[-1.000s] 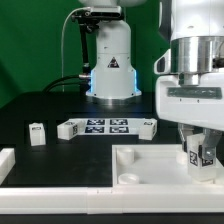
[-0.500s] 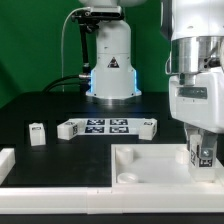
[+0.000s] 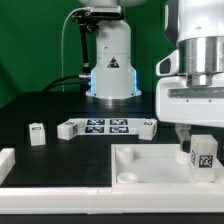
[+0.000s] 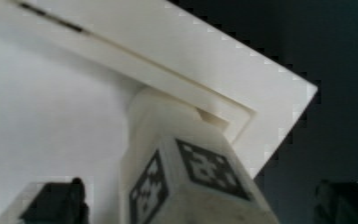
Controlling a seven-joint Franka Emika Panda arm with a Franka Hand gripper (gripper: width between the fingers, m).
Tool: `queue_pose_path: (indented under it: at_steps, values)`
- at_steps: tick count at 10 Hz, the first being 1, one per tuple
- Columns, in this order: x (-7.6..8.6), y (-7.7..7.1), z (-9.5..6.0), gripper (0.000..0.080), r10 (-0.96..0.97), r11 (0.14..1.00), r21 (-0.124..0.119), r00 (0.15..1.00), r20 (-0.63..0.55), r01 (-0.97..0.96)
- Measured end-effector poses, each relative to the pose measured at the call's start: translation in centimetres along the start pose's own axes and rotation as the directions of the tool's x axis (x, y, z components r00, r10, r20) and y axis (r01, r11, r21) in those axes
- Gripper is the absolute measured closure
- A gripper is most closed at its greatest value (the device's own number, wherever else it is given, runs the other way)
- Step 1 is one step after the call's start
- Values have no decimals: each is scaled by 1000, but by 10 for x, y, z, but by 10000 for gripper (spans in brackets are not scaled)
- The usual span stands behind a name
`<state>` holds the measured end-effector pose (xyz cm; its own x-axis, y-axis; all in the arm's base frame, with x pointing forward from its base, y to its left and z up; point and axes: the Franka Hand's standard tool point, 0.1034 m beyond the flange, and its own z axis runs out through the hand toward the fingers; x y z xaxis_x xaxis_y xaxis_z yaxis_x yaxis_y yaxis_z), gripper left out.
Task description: Assemble one leg
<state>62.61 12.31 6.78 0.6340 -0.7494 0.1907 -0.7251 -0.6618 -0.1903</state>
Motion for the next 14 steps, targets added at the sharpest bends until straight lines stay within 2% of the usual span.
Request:
queue_pose_path:
  at_steps: [1, 3, 5, 7, 9, 10, 11, 12, 13, 14]
  values:
    - [4, -1, -1, 152, -114, 994, 3, 994, -4, 114]
    - [7, -2, -2, 150, -381, 925, -5, 925, -13, 381]
    - [9, -2, -3, 150, -610, 792, -22, 792, -15, 610]
    - [7, -3, -4, 150, -689, 725, -32, 725, -14, 688]
    - [8, -2, -3, 150, -690, 723, -33, 724, -13, 690]
    - [8, -2, -3, 246, -690, 724, -33, 724, -12, 690]
    - [8, -1, -3, 410, -690, 723, -34, 724, -12, 690]
    - [8, -1, -3, 410, -690, 723, -34, 724, -12, 690]
    - [8, -1, -2, 508, -688, 725, -34, 725, -12, 688]
    - [8, -1, -2, 508, -667, 745, -34, 745, -13, 667]
